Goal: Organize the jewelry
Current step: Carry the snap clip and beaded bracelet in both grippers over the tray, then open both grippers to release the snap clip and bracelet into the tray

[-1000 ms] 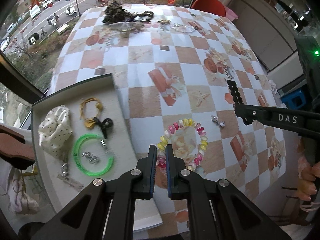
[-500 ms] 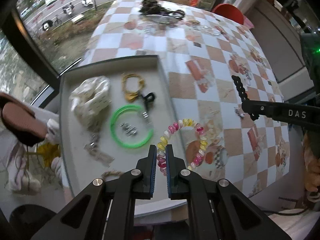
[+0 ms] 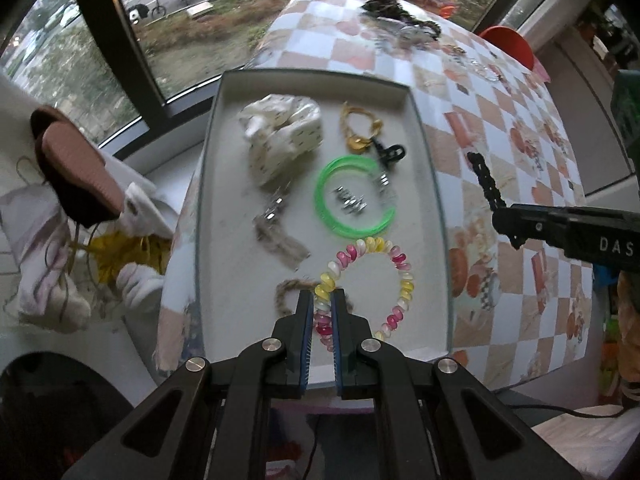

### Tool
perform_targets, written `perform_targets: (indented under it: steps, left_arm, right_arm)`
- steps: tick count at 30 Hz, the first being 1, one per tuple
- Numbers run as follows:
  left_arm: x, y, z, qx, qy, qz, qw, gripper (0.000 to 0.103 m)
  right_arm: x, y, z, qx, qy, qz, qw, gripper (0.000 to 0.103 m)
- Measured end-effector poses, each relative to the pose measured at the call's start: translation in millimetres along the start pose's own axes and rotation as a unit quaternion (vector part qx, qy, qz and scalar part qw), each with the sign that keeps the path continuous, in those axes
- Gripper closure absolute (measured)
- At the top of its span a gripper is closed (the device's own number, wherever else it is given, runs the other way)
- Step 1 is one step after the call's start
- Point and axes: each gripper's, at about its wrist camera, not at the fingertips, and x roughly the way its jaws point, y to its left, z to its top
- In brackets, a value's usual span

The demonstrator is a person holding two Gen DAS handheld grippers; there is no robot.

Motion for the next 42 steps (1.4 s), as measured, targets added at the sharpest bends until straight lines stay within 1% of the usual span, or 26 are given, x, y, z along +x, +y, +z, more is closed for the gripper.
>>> perform_targets:
  steps: [9, 18, 24, 28, 33, 42]
  left_arm:
    - [16.3, 16.9, -17.4, -0.020, 0.019, 0.007, 0.9996, 0.091]
    - [36.0, 24.2, -18.6, -0.032, 0.033, 0.014, 0.9989, 0.091]
    - [48.0, 25.2, -16.3, -0.022, 0.042, 0.024, 0.9986, 0.091]
    - [54.1, 25.3, -15.7, -0.021, 0.046, 0.029, 0.9983, 0.091]
    - [61.1, 27.1, -15.5, -0.022, 0.051, 0.035, 0.9978, 0.091]
    - [68.8, 25.1, -15.6, -0.013, 0.056, 0.052, 0.9970, 0.091]
  right_arm:
    - [26.7, 30.3, -5.7, -0.053, 0.042, 0.009, 0.998, 0.072]
    - [53.7, 40.7, -5.8, -0.067, 0.082, 0.011, 0.994, 0.072]
    - [73.9, 49.5, -8.2, -0.074, 0.106, 0.012, 0.992, 0.072]
    - [82.8, 53.9, -8.2, -0.077, 0.111, 0.004, 0.991, 0.072]
    - [88.0, 48.5, -0.6, -0.059, 0.110, -0.008, 0.992, 0.072]
    - [98.5, 47.1, 3.6, -0.055, 0.113, -0.012, 0.992, 0.072]
